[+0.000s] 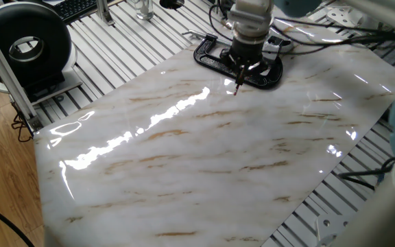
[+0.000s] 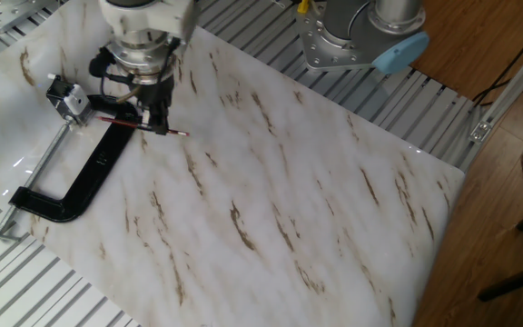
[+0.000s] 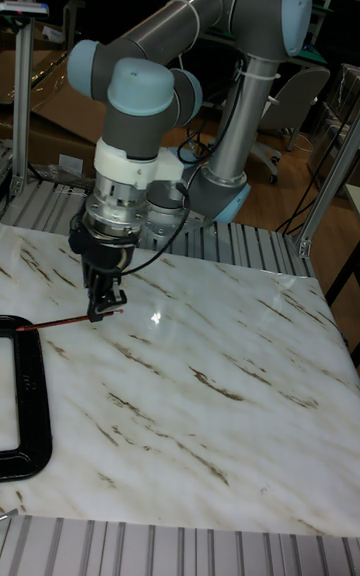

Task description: Insert the pencil into the pencil sharpener

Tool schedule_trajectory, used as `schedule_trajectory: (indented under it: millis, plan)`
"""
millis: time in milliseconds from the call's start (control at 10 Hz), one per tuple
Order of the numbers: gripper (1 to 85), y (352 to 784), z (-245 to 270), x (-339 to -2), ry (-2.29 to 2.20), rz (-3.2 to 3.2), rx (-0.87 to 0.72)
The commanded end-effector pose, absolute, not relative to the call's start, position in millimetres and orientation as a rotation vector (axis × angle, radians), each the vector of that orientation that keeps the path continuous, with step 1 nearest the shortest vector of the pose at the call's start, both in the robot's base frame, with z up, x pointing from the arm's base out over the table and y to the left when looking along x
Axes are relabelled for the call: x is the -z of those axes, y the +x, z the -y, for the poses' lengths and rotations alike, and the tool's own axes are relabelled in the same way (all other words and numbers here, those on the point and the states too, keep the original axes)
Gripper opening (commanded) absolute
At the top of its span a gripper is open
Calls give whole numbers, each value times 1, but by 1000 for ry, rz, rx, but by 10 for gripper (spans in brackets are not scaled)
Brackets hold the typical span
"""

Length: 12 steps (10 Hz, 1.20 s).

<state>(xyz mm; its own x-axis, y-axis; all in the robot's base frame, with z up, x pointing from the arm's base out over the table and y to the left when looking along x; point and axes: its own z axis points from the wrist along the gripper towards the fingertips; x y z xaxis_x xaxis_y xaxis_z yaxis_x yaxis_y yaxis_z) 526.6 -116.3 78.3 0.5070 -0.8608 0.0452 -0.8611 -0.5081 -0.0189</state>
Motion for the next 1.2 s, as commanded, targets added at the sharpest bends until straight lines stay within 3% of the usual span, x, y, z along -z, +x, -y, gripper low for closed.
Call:
schedule_trajectory:
  millis: [0, 700, 1100]
  plan:
    - [10, 531, 132, -85, 2743, 1516, -65]
    - [10, 517, 142, -78, 2769, 1555, 78]
    - [10, 521, 155, -74, 2801, 1534, 61]
